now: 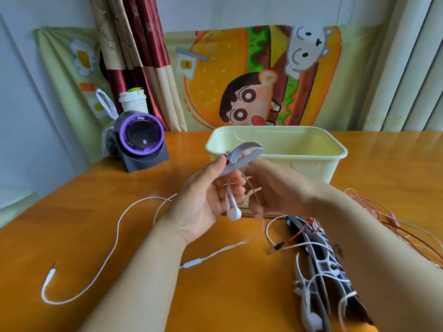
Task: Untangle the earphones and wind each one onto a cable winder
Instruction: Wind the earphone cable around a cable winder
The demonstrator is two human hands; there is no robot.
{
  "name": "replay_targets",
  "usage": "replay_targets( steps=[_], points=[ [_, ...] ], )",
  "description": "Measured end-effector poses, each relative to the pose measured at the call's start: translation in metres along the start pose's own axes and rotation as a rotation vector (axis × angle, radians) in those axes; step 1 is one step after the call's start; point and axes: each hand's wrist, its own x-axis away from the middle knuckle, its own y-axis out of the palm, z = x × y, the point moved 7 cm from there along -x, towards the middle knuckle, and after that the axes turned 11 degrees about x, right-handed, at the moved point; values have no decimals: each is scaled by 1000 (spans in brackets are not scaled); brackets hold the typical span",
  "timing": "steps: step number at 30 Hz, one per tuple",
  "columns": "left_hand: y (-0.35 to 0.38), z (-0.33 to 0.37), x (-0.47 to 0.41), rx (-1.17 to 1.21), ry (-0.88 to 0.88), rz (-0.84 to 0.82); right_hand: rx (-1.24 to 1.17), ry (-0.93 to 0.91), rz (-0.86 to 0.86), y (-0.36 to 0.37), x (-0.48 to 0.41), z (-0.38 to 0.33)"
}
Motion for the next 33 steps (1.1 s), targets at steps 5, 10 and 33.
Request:
replay_targets(
  steps=[5,10,33],
  points=[
    [-13,2,0,-141,-36,-16,372,-10,127,-28,26,-6],
    [-28,5,0,-448,38,149,860,-85,339,-43,42,-33],
    [-3,-5,8,-302,-82,-32,832,-312,565,-32,47,-61]
  ],
)
